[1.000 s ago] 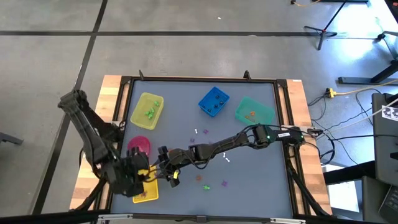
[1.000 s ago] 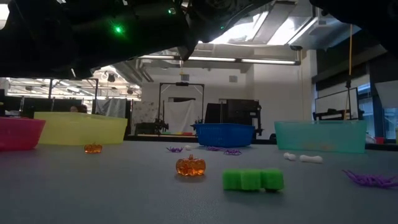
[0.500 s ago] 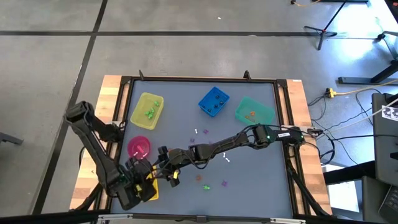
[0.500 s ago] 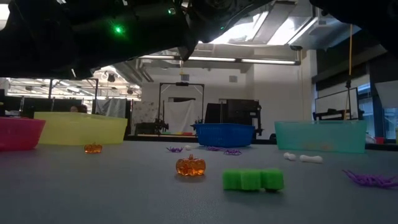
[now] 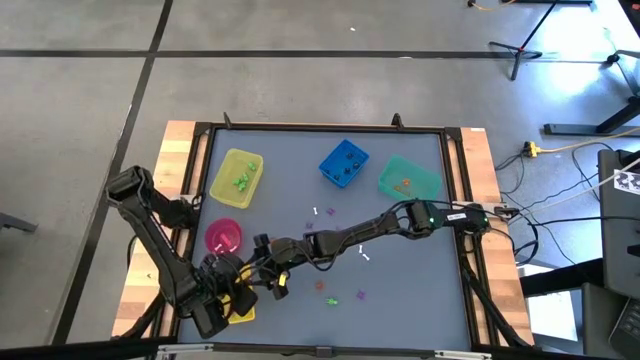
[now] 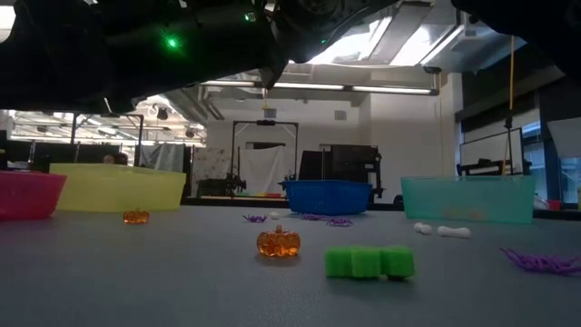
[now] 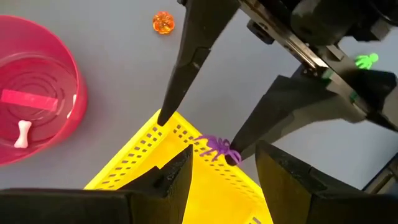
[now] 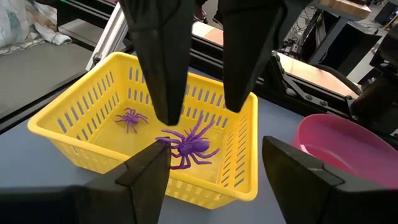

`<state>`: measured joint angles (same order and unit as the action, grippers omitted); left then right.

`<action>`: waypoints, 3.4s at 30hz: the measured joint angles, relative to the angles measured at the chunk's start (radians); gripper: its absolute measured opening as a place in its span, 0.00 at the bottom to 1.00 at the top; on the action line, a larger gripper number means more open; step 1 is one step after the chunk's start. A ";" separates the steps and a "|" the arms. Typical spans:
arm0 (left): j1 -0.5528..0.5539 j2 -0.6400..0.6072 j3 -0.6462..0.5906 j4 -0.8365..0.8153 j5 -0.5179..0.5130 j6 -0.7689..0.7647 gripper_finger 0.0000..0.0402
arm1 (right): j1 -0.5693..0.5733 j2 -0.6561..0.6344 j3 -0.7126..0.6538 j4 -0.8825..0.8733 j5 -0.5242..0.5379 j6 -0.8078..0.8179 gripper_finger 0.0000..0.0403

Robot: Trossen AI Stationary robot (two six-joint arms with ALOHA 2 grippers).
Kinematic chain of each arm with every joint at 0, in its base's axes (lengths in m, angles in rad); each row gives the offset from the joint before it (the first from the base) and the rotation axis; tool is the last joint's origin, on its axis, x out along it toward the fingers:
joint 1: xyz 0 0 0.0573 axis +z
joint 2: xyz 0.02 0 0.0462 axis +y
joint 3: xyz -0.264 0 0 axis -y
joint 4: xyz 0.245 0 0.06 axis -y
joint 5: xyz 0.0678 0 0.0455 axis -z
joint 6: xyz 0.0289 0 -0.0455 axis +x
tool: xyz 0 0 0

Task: Sort Halloween decoration
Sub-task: Put the purple spider toy into the yellow basket

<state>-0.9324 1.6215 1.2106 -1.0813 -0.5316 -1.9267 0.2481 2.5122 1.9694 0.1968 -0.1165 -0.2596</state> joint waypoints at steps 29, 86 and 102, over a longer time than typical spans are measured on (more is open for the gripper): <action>0.014 0.000 0.000 -0.072 0.249 0.000 0.39 | 0.000 0.000 0.000 0.039 0.000 0.000 0.62; 0.014 0.021 0.037 0.023 0.221 0.114 0.39 | 0.000 -0.001 0.000 0.071 0.045 0.001 0.62; 0.024 0.020 0.043 -0.004 0.195 0.130 0.37 | 0.001 -0.001 0.000 0.100 0.045 0.001 0.62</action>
<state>-0.9081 1.6413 1.2533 -1.0855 -0.3361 -1.7966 0.2489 2.5111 1.9694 0.2970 -0.0712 -0.2584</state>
